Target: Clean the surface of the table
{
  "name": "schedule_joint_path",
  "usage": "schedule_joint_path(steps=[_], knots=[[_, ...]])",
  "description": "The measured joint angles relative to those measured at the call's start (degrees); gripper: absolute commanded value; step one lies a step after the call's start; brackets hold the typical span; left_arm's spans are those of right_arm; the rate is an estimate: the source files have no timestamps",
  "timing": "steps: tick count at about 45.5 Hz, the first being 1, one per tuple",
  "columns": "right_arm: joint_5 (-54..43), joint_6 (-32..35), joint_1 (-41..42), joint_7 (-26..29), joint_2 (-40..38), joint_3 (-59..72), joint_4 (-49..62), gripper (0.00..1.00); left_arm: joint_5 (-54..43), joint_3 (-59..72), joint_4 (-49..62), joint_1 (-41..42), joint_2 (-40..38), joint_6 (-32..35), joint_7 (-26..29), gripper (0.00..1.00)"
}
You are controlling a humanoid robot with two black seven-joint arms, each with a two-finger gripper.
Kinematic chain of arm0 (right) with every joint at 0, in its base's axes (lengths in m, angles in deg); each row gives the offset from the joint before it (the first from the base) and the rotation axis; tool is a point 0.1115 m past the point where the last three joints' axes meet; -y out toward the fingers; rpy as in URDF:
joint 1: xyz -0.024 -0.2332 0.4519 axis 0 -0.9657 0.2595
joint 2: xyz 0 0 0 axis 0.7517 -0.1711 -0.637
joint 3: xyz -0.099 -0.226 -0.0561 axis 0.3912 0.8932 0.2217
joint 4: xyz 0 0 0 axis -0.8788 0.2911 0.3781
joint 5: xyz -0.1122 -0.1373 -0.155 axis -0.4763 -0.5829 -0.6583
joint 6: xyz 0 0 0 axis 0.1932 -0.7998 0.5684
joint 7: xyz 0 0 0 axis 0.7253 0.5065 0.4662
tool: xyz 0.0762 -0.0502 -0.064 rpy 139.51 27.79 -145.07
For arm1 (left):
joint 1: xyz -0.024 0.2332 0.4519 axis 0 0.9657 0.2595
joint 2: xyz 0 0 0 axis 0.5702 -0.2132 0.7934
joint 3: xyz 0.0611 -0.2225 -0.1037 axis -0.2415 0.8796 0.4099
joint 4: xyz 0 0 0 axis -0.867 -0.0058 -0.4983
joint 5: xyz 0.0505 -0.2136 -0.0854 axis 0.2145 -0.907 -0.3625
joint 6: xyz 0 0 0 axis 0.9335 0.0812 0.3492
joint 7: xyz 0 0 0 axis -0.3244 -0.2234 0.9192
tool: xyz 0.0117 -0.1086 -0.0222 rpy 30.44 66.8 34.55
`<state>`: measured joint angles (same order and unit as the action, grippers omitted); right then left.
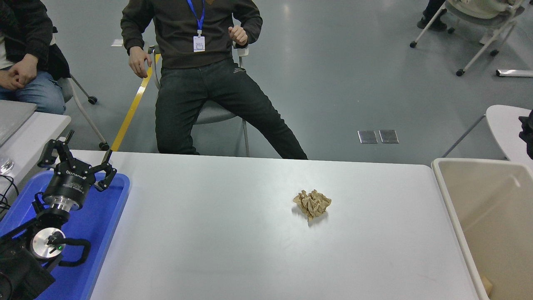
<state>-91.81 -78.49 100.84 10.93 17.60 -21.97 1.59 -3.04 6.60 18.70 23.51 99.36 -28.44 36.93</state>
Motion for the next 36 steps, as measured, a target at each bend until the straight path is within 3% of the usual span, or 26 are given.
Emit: schedule_joint_path(steps=[18,36], knots=[[0.0,2.3,-4.5,-6.4,3.1,-17.5,-12.5,0.98,0.0,0.0,0.0,0.0,0.0,0.0,0.0,1.00],[-1.3,7.1,-19.0,-16.4,15.0,-32.7,-15.3,0.99,0.0,0.0,0.0,0.0,0.0,0.0,0.0,1.00]])
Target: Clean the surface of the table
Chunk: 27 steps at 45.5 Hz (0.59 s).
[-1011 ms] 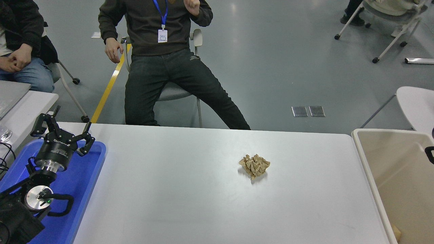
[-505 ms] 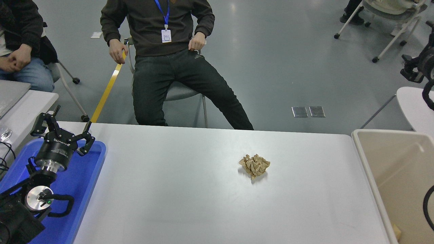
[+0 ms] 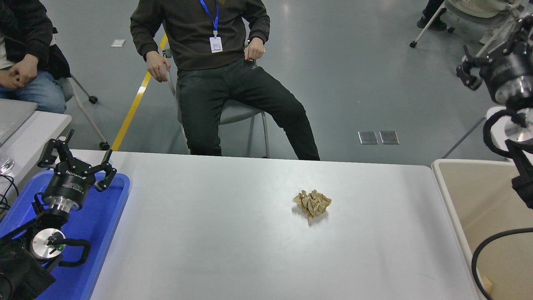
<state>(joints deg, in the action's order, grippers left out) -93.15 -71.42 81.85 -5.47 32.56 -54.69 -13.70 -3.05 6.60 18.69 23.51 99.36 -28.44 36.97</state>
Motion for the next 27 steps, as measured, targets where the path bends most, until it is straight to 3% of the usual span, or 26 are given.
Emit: schedule_joint_path(steps=[12,27], knots=[[-0.8,4.0,-8.0,-5.1,4.0,-1.8,-0.3,0.98,0.0,0.0,0.0,0.0,0.0,0.0,0.0,1.00],[-2.9,5.9,-13.7,-10.4,5.0,5.4,3.3,0.98,0.0,0.0,0.0,0.0,0.0,0.0,0.0,1.00]])
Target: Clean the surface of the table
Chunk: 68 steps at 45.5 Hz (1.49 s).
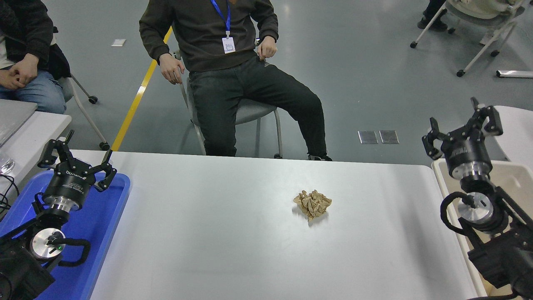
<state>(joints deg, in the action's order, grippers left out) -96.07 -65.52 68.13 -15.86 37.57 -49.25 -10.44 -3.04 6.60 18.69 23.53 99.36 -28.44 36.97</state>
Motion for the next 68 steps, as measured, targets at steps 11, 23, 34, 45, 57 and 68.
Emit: schedule_joint_path(steps=[11,23,34,45,57,68], knots=[[-0.9,0.3,-1.1,-2.2,0.1,3.7,3.3,0.99,0.0,0.0,0.0,0.0,0.0,0.0,0.0,1.00],[-1.3,0.3,-1.1,-3.0,-0.2,5.1,4.8,0.99,0.0,0.0,0.0,0.0,0.0,0.0,0.0,1.00],[-1.2,0.2,-0.9,-3.2,-0.4,7.0,5.1,0.99,0.0,0.0,0.0,0.0,0.0,0.0,0.0,1.00],[-0.7,0.2,-0.5,-3.2,-0.6,8.4,4.8,0.99,0.0,0.0,0.0,0.0,0.0,0.0,0.0,1.00],[-0.5,0.5,3.5,-3.1,-3.1,18.9,4.4,0.99,0.0,0.0,0.0,0.0,0.0,0.0,0.0,1.00],[-0.6,0.5,11.8,-3.0,-8.3,38.4,4.6,0.99,0.0,0.0,0.0,0.0,0.0,0.0,0.0,1.00]])
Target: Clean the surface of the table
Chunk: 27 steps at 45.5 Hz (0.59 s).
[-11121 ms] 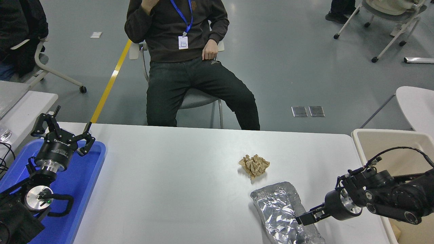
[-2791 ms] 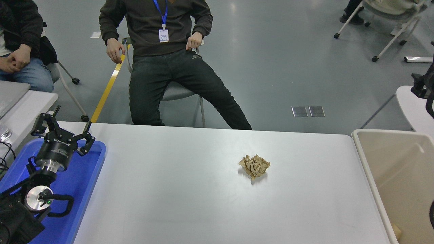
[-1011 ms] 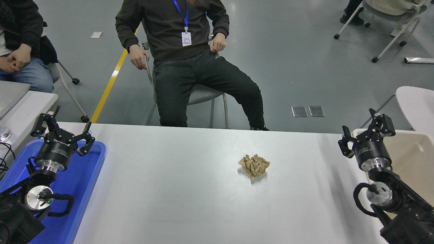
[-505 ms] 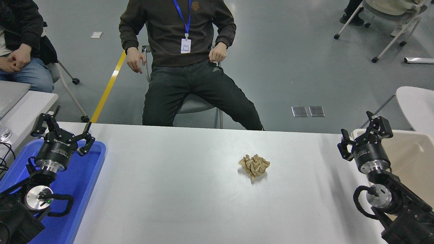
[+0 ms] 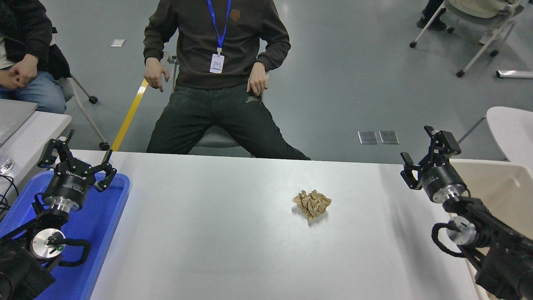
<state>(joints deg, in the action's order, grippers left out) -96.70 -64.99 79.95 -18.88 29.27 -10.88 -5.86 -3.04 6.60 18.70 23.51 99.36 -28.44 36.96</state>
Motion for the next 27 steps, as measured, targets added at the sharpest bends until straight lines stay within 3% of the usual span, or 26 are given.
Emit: schedule_joint_path(steps=[17,27], knots=[[-1.6,0.6,19.5,0.1,-4.1,32.9,0.4,0.98,0.0,0.0,0.0,0.0,0.0,0.0,0.0,1.00],[-13.6,1.6,28.7,0.1,-2.0,45.6,0.5,0.98,0.0,0.0,0.0,0.0,0.0,0.0,0.0,1.00]])
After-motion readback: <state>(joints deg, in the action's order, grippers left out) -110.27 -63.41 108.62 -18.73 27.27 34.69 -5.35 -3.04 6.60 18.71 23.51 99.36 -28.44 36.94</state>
